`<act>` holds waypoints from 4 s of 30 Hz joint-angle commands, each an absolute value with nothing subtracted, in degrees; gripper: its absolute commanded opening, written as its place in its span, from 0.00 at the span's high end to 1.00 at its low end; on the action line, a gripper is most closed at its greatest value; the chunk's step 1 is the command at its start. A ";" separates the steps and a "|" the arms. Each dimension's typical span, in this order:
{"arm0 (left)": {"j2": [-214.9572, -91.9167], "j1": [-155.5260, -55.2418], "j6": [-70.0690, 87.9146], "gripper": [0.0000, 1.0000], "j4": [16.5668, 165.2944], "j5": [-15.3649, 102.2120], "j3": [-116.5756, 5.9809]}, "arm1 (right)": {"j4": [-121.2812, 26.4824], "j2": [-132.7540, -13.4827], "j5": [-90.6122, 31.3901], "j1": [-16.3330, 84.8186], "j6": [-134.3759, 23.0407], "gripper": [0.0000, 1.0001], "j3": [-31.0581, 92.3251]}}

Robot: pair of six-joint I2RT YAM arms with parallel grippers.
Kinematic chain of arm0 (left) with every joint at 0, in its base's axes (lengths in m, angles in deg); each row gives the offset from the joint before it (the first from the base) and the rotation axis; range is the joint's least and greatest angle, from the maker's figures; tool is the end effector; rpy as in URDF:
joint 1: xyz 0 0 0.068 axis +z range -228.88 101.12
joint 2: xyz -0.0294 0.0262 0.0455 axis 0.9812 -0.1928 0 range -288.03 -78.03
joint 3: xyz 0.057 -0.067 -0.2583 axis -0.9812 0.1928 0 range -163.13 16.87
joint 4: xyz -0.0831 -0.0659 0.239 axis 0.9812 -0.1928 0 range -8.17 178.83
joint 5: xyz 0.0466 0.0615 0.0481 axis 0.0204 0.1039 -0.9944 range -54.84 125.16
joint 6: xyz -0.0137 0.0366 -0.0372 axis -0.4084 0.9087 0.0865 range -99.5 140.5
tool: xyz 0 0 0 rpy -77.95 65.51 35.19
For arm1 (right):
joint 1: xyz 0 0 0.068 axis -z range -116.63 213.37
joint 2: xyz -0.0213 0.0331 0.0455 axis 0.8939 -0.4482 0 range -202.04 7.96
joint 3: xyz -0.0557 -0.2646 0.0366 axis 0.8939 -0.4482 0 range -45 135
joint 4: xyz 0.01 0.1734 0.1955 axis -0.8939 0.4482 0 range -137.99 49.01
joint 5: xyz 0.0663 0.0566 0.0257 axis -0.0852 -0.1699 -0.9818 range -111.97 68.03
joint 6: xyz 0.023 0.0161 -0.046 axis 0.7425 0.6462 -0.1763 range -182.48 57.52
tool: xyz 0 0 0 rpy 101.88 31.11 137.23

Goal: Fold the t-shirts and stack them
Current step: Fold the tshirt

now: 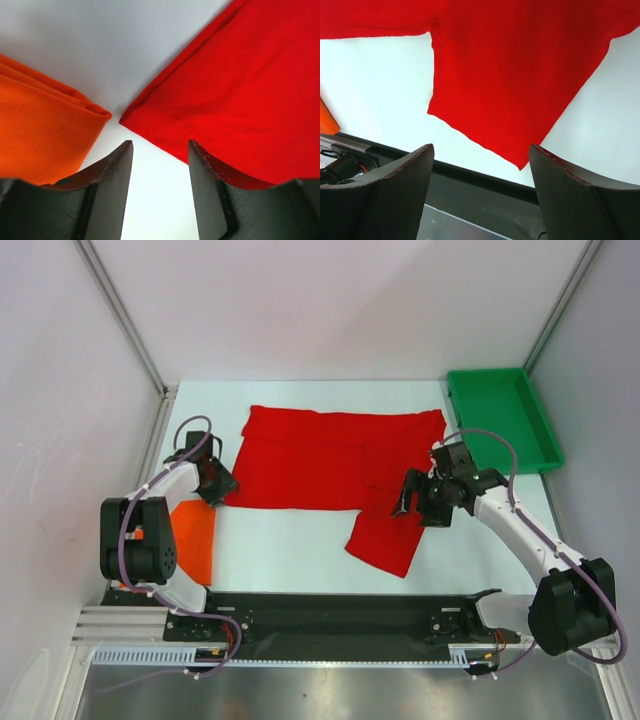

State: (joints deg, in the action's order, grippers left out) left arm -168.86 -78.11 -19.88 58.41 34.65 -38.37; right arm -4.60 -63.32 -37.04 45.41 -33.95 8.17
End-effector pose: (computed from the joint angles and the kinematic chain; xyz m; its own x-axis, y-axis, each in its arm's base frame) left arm 0.3026 0.0044 0.1835 -0.6847 -0.6572 -0.3151 -0.6049 0.7536 -0.2573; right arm 0.2242 0.0823 0.2492 -0.9331 0.1824 -0.3100 0.0341 0.9029 0.4286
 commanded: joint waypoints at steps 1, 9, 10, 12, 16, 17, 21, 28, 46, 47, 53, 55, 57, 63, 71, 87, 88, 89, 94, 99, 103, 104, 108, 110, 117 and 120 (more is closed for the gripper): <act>-169.52 -80.10 -23.17 0.47 60.52 31.30 -37.45 | -6.86 -60.77 -38.40 45.18 -32.16 0.18 7.65; -172.33 -80.91 -25.64 0.50 63.52 26.55 -37.35 | -6.77 -61.12 -39.81 45.26 -32.60 0.18 6.51; -172.60 -80.91 -25.73 0.50 63.60 25.59 -37.44 | -6.69 -61.03 -39.72 45.26 -32.77 0.18 6.42; -172.60 -80.91 -26.78 0.51 62.99 24.62 -37.27 | -5.99 -60.86 -39.81 45.26 -32.86 0.18 6.07; -170.94 -80.99 -28.10 0.53 62.29 22.08 -36.22 | -4.93 -59.45 -39.37 45.35 -32.95 0.18 5.10; -170.84 -80.99 -28.36 0.52 62.46 21.63 -35.87 | -4.58 -59.28 -39.20 45.44 -33.04 0.18 4.49; -172.77 -80.99 -28.28 0.52 61.94 22.15 -36.13 | -3.00 -58.92 -36.92 46.75 -31.81 0.18 2.73; -173.65 -80.99 -27.84 0.65 61.49 21.63 -36.04 | -4.04 -60.32 -33.57 52.12 -29.70 0.24 -0.52; -172.70 -80.99 -23.79 0.66 63.95 24.09 -34.90 | -14.33 -70.70 -35.24 51.94 -24.51 0.24 -3.16; -171.56 -80.99 -23.88 0.62 63.87 23.65 -34.55 | -14.51 -70.53 -35.50 51.94 -24.51 0.24 -3.34; -173.47 -80.91 -23.62 0.57 63.95 24.61 -34.45 | -15.04 -70.35 -35.33 51.86 -23.73 0.24 -4.92; -174.88 -80.91 -23.44 0.62 64.65 25.14 -34.72 | -14.86 -70.35 -35.07 51.77 -23.02 0.24 -5.01; -175.85 -80.91 -22.30 0.71 65.09 25.67 -35.33 | -14.34 -70.17 -34.10 51.77 -22.67 0.24 -4.92; -175.59 -80.82 -20.28 1.00 64.83 26.37 -36.04 | -14.68 -69.56 -31.64 51.68 -22.75 0.26 -5.71; -172.25 -80.82 -19.31 1.00 64.66 27.86 -35.34 | -19.61 -73.86 -27.43 50.98 -23.11 0.41 -5.72; -168.03 -80.91 -18.35 1.00 64.31 28.22 -34.54 | -15.03 -79.14 -14.94 45.09 -16.69 0.77 -5.62; -167.94 -80.91 -18.26 1.00 64.31 28.22 -34.54 | -14.95 -78.70 -15.20 44.91 -16.78 0.79 -5.89; -167.77 -80.91 -18.26 1.00 64.39 28.31 -34.54 | -14.69 -78.26 -15.29 44.91 -16.87 0.82 -6.06; -166.98 -80.91 -18.08 1.00 64.39 28.75 -34.11 | -10.30 -70.90 -16.95 44.82 -18.36 1.00 -7.38; -165.75 -80.91 -17.56 1.00 64.57 28.57 -32.53 | -4.33 -61.40 -20.29 44.91 -20.91 1.00 -8.70; -164.78 -80.91 -17.38 1.00 64.48 28.83 -31.03 | -1.77 -55.06 -21.35 44.91 -21.44 1.00 -10.11; -164.43 -80.91 -17.29 1.00 64.57 28.83 -30.42 | -1.16 -53.92 -21.35 44.91 -21.35 1.00 -10.46; -161.01 -80.91 -17.55 1.00 63.78 28.92 -28.05 | 0.17 -52.33 -23.01 44.91 -21.18 1.00 -10.81; -158.90 -80.91 -17.64 1.00 63.34 28.83 -26.82 | 0.43 -51.72 -23.11 44.82 -20.91 1.00 -10.72; -155.82 -80.91 -17.47 1.00 61.32 28.83 -27.33 | 2.89 -48.55 -25.05 44.91 -20.38 1.00 -8.97; -155.38 -81.17 -16.85 0.99 60.36 28.84 -29.44 | 3.77 -48.29 -24.43 44.91 -21.17 1.00 -6.07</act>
